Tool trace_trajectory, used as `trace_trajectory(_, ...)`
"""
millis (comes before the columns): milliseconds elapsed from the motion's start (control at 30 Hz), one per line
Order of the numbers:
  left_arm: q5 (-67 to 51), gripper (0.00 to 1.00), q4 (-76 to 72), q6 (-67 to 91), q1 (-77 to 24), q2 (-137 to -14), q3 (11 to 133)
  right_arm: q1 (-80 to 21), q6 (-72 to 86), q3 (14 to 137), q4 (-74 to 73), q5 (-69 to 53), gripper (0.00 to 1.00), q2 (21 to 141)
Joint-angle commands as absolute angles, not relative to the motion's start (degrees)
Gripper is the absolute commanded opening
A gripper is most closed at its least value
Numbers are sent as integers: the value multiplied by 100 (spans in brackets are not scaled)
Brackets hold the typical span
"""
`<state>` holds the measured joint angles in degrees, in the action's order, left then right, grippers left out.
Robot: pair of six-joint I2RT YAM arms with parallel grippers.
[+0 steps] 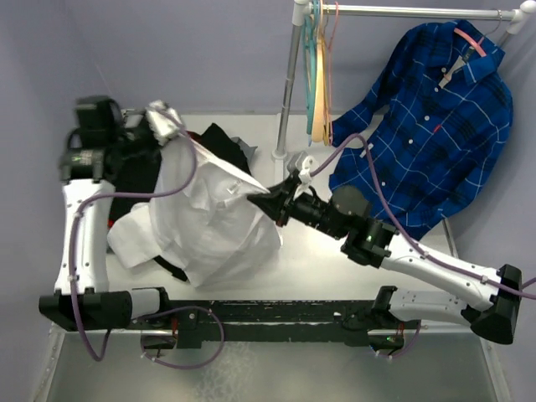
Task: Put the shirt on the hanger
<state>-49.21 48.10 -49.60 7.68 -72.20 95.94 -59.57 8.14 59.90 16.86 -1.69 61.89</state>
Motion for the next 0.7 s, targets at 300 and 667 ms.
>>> trace_trajectory(300,-2312,0,2771,-4026,-1074,-8567,7246,-5927,4153,2598,4457,946,0,5212)
trace_trajectory(667,-1080,0,2553,-4180,-1812,-10176,8377,-5774,4908,1615,4103,2607,0,5657)
